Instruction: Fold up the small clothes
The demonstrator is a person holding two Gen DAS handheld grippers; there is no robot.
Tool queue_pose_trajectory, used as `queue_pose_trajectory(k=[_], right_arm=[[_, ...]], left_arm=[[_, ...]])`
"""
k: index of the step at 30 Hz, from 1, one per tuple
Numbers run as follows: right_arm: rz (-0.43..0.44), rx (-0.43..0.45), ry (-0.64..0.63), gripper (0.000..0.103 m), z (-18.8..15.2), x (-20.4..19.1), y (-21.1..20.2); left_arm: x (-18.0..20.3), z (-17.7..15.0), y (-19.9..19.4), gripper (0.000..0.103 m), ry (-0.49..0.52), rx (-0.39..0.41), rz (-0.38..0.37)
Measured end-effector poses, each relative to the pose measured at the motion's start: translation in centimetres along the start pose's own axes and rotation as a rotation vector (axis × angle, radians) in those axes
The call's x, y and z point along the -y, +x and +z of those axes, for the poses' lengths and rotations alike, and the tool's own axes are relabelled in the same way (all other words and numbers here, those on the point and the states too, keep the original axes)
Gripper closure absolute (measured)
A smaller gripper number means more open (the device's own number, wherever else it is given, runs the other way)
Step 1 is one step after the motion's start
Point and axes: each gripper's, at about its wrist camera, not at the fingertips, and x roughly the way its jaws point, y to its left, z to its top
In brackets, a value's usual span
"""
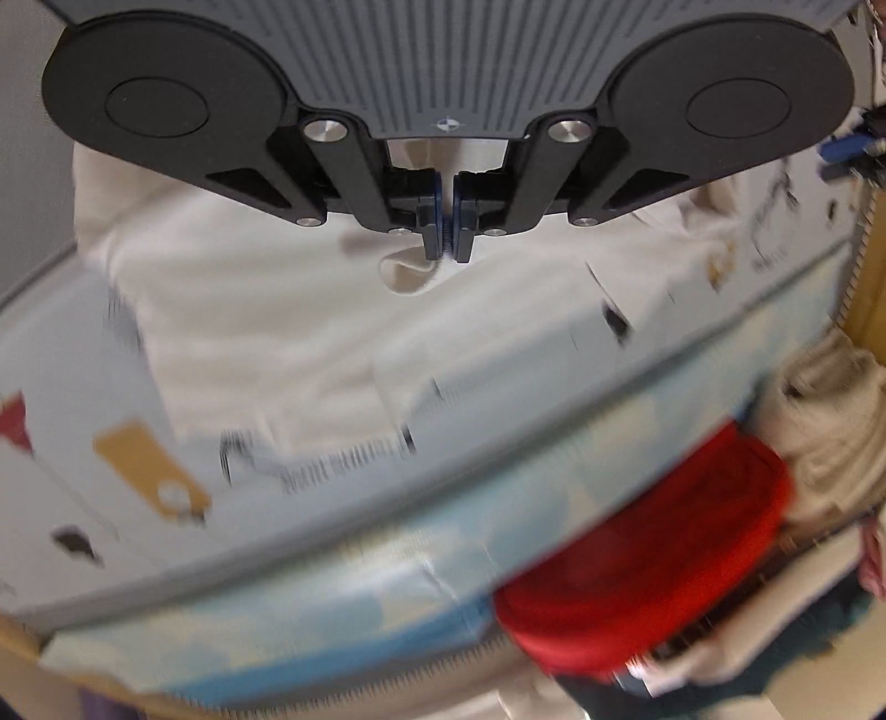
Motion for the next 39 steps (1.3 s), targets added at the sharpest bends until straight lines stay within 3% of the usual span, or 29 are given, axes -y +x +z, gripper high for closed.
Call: queue_pose_trajectory(k=[7, 12, 17, 22, 24, 28, 32, 39], right_arm=[[-0.029, 0.099, 0.028, 0.101, 3.3, 2.1, -2.1], [-0.186, 0.132, 0.049, 0.101, 4.9, 5.8, -2.7], [-0.327, 0.102, 0.214, 0.096, 4.5, 9.5, -2.1], [-0.271, 0.104, 0.247, 0.094, 4.3, 9.5, -2.3], [-0.219, 0.075, 0.280, 0.084, 3.9, 9.7, -2.2], [-0.183, -0.018, 0.377, 0.082, 2.8, 10.3, -0.8], [-0.200, -0.083, 0.456, 0.081, 1.4, 11.7, 0.6], [-0.195, -0.093, 0.480, 0.081, 1.0, 12.1, 1.0]], left_arm=[[0.3, -0.2, 0.3, 0.067, 0.005, -0.008, 0.006], [0.2, -0.1, 0.3, 0.067, 0.002, -0.007, 0.004], [0.5, -0.3, 0.8, 0.067, 0.019, -0.020, 0.016], [1.5, -1.3, 2.2, 0.067, 0.053, -0.086, -0.034], [2.1, -1.9, 3.0, 0.065, 0.070, -0.123, -0.057], [3.5, -3.2, 4.4, 0.064, 0.120, -0.186, -0.086], [4.6, -4.2, 5.5, 0.062, 0.173, -0.216, -0.081], [6.6, -6.4, 7.3, 0.062, 0.364, -0.265, -0.021]])
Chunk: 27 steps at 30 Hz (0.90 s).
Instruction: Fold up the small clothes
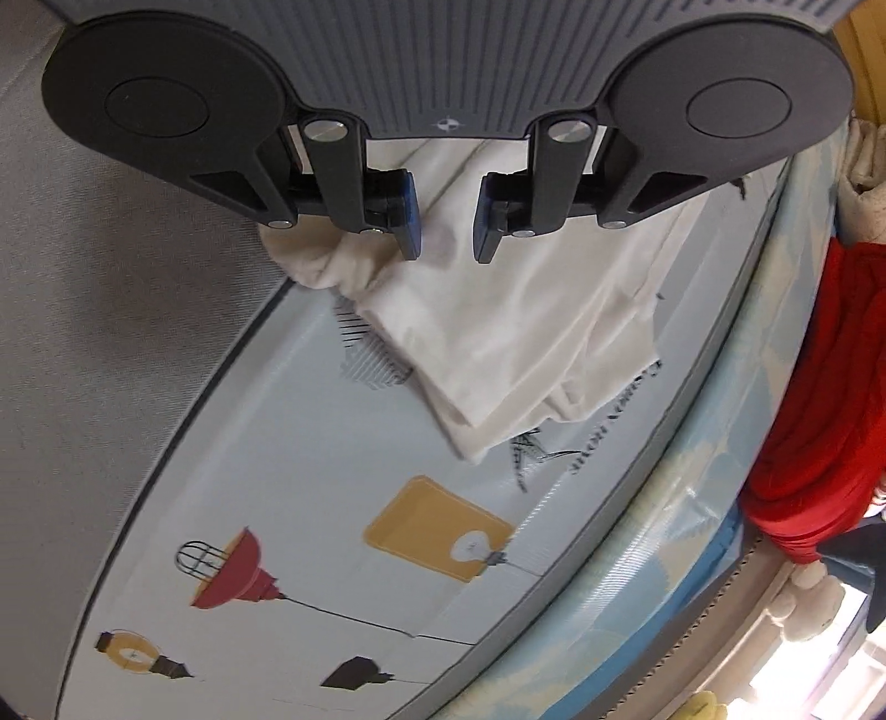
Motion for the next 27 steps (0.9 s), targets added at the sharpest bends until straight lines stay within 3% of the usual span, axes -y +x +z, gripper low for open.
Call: queue_pose_trajectory(k=[3, 4, 5, 6, 10, 13, 16, 18, 22, 23, 24, 25, 27], right_arm=[[0.002, -0.007, -0.007, 0.081, 0.0, -0.2, 0.2], [-0.003, -0.010, -0.002, 0.081, 0.0, -0.2, 0.4], [-0.008, -0.013, 0.000, 0.081, 0.0, -0.1, 0.5], [-0.011, -0.016, 0.001, 0.081, -0.1, -0.2, 0.6], [0.004, -0.018, -0.017, 0.081, -0.4, -1.0, 0.4], [0.024, -0.020, -0.027, 0.081, -0.7, -1.8, 0.2], [0.033, -0.018, -0.044, 0.081, -1.1, -2.6, 0.0], [0.036, -0.018, -0.051, 0.081, -1.3, -3.0, -0.1], [0.043, -0.017, -0.067, 0.081, -1.7, -3.6, -0.3], [0.042, -0.015, -0.071, 0.081, -1.7, -3.6, -0.3], [0.039, -0.015, -0.073, 0.081, -1.8, -3.7, -0.3], [0.039, -0.016, -0.075, 0.081, -1.8, -3.8, -0.3], [0.041, -0.020, -0.081, 0.081, -1.8, -4.0, -0.1]], left_arm=[[0.8, -0.7, 0.4, 0.067, 0.096, 0.003, 0.056], [0.9, -0.9, 0.4, 0.075, 0.131, 0.008, 0.081], [1.0, -1.1, 0.3, 0.097, 0.154, 0.013, 0.092], [0.8, -1.2, 0.1, 0.103, 0.162, 0.016, 0.097], [-0.5, -1.2, -1.3, 0.103, 0.178, 0.047, 0.139], [-1.7, -1.0, -1.8, 0.103, 0.146, 0.051, 0.104], [-1.3, -1.0, -2.0, 0.093, 0.150, 0.070, 0.020], [-0.4, -1.3, -1.7, 0.062, 0.187, 0.073, 0.012], [1.7, -2.3, -0.1, 0.060, 0.285, 0.060, 0.057], [1.9, -2.5, 0.3, 0.068, 0.300, 0.059, 0.063], [2.0, -2.6, 0.5, 0.092, 0.314, 0.059, 0.072], [2.1, -2.7, 0.7, 0.101, 0.328, 0.064, 0.090], [1.7, -2.6, 0.1, 0.102, 0.318, 0.079, 0.102]])
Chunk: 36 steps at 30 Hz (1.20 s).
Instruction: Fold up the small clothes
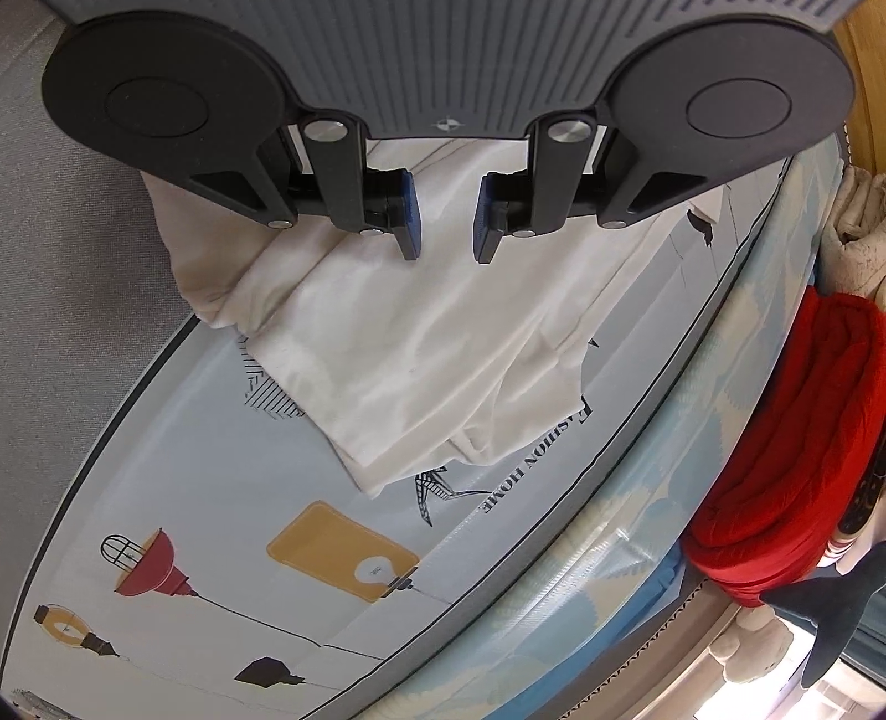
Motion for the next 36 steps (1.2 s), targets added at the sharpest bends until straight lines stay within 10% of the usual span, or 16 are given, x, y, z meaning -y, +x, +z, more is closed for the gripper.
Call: queue_pose_trajectory(k=[13, 20, 25, 30, 33, 35, 36], right_arm=[[0.030, -0.037, -0.042, 0.081, -0.9, -1.5, 0.6], [0.023, -0.034, -0.045, 0.081, -0.9, -1.5, 0.5], [0.034, -0.042, -0.056, 0.081, -1.1, -1.8, 0.5], [0.050, -0.029, -0.070, 0.081, -0.7, -2.1, -0.1], [0.050, -0.027, -0.080, 0.081, -0.6, -2.2, -0.2], [0.046, -0.027, -0.079, 0.081, -0.4, -2.1, -0.1], [0.042, -0.027, -0.076, 0.081, -0.4, -2.0, 0.0]], left_arm=[[-2.7, -1.7, -1.1, 0.102, 0.121, -0.136, 0.030], [-9.5, 1.1, -2.9, 0.086, -0.440, 0.117, -0.150], [-10.6, 1.8, 1.3, 0.085, -0.606, 0.100, -0.204], [-12.2, 2.1, 4.6, 0.057, -0.749, 0.103, -0.181], [-12.2, 2.5, 5.4, 0.060, -0.717, 0.119, -0.188], [-11.5, 3.1, 5.2, 0.098, -0.609, 0.128, -0.149], [-11.6, 3.3, 4.6, 0.100, -0.575, 0.157, -0.105]])
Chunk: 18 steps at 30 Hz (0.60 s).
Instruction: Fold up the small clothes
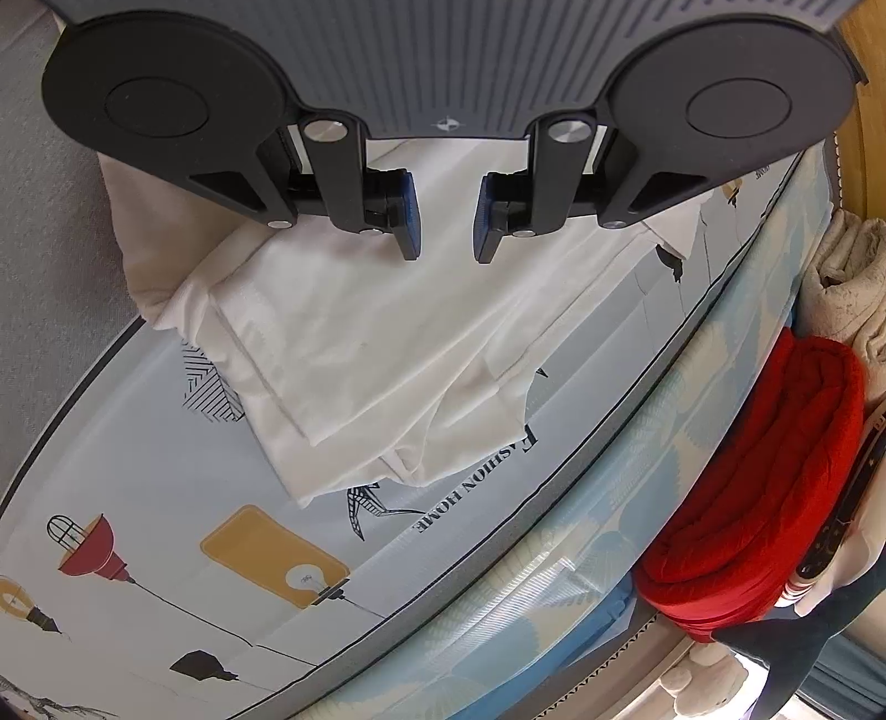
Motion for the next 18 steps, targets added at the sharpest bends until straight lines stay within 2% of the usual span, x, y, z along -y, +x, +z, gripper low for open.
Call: queue_pose_trajectory(k=[1, 3, 4, 5, 7, 9, 10, 12, 14, 16, 17, 18], right_arm=[[-0.003, 0.001, 0.004, 0.081, 0.0, 0.1, 0.0], [-0.006, 0.003, 0.008, 0.081, 0.1, 0.2, -0.1], [-0.004, 0.004, 0.006, 0.081, 0.1, 0.2, -0.1], [-0.002, 0.005, 0.001, 0.081, 0.0, 0.1, -0.1], [-0.003, 0.007, -0.008, 0.081, 0.0, 0.0, -0.2], [-0.011, 0.007, -0.007, 0.081, 0.0, 0.2, -0.1], [-0.015, 0.007, -0.004, 0.081, 0.0, 0.4, -0.1], [-0.024, 0.009, 0.000, 0.081, 0.1, 0.8, -0.1], [-0.035, 0.016, 0.003, 0.081, 0.4, 1.3, -0.1], [-0.046, 0.025, 0.007, 0.081, 0.6, 1.8, 0.0], [-0.054, 0.028, 0.011, 0.081, 0.7, 2.1, 0.1], [-0.063, 0.027, 0.014, 0.081, 0.8, 2.3, 0.2]], left_arm=[[0.0, 0.4, -1.2, 0.101, 0.021, 0.087, 0.034], [0.1, 0.9, -2.9, 0.101, 0.055, 0.186, 0.066], [0.3, 1.0, -3.1, 0.101, 0.083, 0.193, 0.111], [0.3, 1.0, -3.1, 0.100, 0.098, 0.176, 0.124], [-0.1, 1.1, -3.1, 0.096, 0.090, 0.110, 0.110], [-0.3, 1.3, -4.4, 0.091, 0.080, 0.139, 0.162], [-0.2, 1.3, -5.1, 0.091, 0.086, 0.158, 0.157], [0.0, 1.2, -6.9, 0.091, 0.105, 0.158, 0.099], [0.4, 0.5, -7.4, 0.091, 0.155, 0.102, 0.012], [0.8, -0.9, -6.2, 0.091, 0.247, -0.026, -0.039], [0.7, -1.9, -5.1, 0.090, 0.302, -0.091, 0.006], [0.3, -3.0, -3.7, 0.082, 0.355, -0.165, 0.099]])
